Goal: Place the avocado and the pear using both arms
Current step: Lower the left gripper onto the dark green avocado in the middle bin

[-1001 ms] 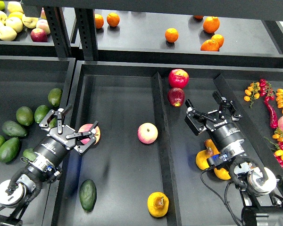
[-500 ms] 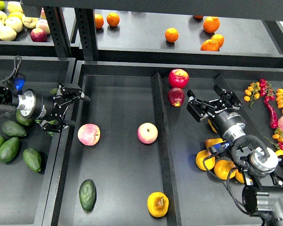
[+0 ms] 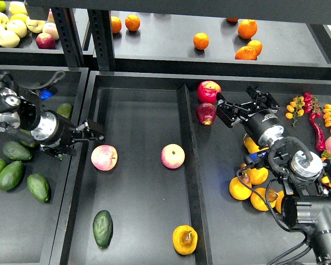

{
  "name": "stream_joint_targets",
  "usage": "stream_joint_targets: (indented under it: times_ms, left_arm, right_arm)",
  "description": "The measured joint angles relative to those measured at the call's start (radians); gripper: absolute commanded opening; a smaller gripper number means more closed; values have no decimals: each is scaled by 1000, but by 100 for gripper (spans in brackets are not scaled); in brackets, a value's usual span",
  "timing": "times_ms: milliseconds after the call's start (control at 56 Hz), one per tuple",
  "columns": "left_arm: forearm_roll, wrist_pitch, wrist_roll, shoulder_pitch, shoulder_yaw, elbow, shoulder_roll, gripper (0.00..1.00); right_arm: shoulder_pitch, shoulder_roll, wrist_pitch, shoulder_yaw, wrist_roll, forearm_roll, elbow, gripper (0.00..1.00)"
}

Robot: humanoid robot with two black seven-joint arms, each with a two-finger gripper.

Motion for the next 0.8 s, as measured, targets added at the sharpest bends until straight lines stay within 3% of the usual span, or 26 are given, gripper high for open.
stream_joint_targets:
  times_ms: [322,804]
  left_arm:
    - [7,0,0,-4,133,15,-129,99]
    - [30,0,0,8,272,33,-170,99]
  right_arm:
    - [12,0,5,9,0,-6,-27,100]
    - [9,0,9,28,-2,-11,-31,100]
